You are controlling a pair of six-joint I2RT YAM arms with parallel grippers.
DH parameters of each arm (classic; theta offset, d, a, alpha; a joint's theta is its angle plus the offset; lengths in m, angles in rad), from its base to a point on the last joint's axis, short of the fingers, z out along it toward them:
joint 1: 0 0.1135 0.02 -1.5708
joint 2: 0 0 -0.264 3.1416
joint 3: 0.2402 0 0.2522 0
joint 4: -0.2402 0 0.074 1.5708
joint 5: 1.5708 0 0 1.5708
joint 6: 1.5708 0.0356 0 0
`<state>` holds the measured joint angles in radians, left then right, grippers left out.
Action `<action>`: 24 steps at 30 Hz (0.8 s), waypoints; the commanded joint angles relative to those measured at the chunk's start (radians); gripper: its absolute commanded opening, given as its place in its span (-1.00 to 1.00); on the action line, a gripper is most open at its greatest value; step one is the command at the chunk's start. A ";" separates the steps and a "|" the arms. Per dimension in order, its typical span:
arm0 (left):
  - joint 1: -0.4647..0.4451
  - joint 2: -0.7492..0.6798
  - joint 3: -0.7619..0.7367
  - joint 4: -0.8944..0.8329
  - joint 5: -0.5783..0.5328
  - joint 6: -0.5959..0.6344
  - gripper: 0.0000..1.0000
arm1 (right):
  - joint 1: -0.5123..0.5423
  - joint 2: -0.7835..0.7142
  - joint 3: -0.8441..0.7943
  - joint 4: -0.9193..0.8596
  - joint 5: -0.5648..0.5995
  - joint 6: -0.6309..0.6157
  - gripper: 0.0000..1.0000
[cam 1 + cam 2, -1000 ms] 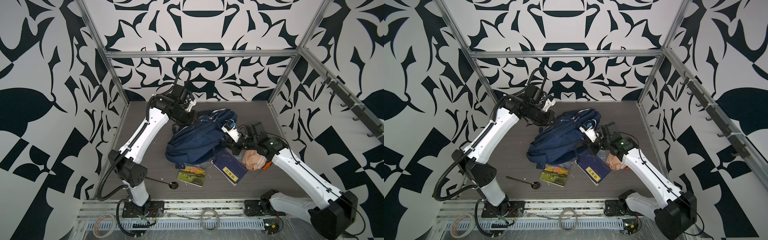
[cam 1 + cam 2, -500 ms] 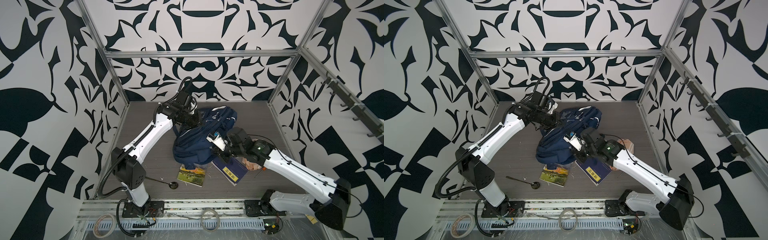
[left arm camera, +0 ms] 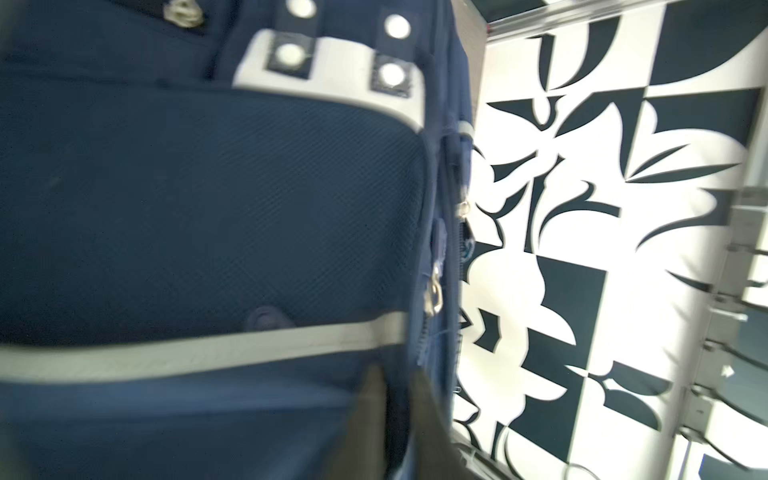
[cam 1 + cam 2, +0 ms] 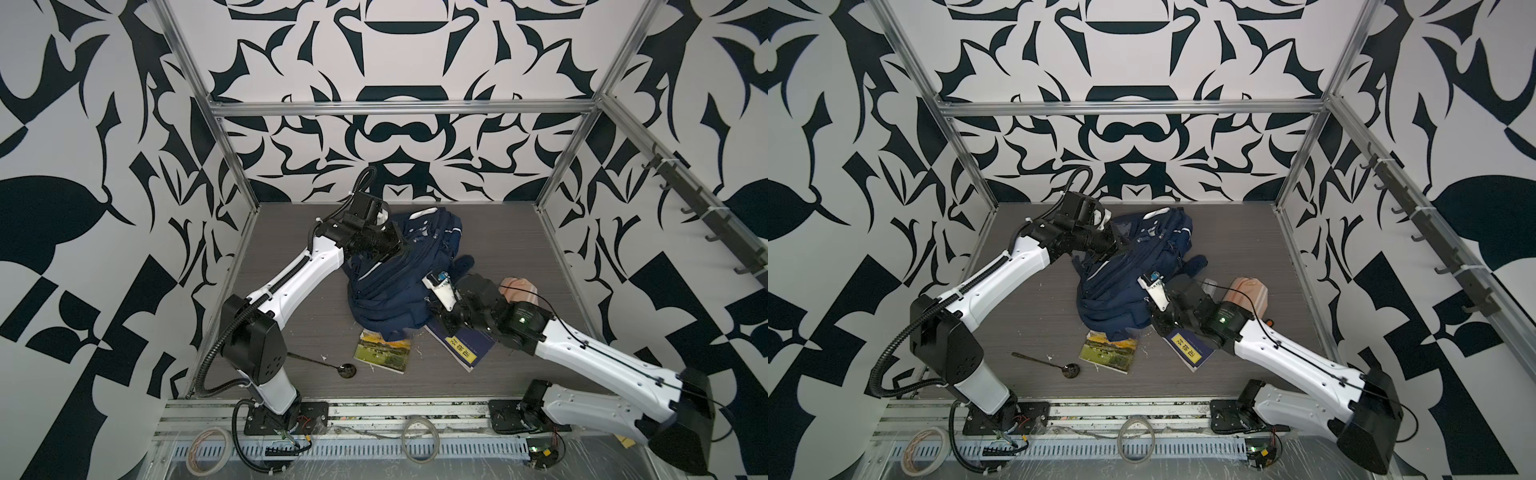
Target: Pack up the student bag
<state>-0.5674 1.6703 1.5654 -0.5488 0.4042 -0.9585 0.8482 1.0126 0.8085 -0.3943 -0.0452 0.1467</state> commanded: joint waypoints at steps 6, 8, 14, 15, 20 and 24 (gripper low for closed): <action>0.102 -0.069 -0.006 -0.207 0.040 0.386 0.99 | -0.170 -0.096 -0.049 -0.050 -0.026 0.182 -1.00; 0.180 -0.068 -0.022 -0.230 0.068 0.460 0.99 | -0.226 -0.086 -0.043 -0.077 -0.044 0.205 -1.00; 0.255 0.134 0.126 -0.422 -0.144 0.796 0.99 | -0.325 0.002 0.026 -0.192 -0.071 0.219 -1.00; 0.266 0.172 0.133 -0.411 -0.162 0.808 0.99 | -0.337 0.017 0.038 -0.205 -0.080 0.222 -1.00; 0.311 0.342 0.161 -0.286 -0.126 0.780 0.99 | -0.354 0.067 0.093 -0.285 -0.046 0.223 -1.00; 0.308 0.489 0.251 -0.244 -0.056 0.745 0.99 | -0.359 0.079 0.106 -0.308 -0.014 0.222 -1.00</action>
<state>-0.2634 2.1155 1.7565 -0.8085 0.3008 -0.2192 0.4999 1.1011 0.8566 -0.6914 -0.1059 0.3599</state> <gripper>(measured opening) 0.994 0.075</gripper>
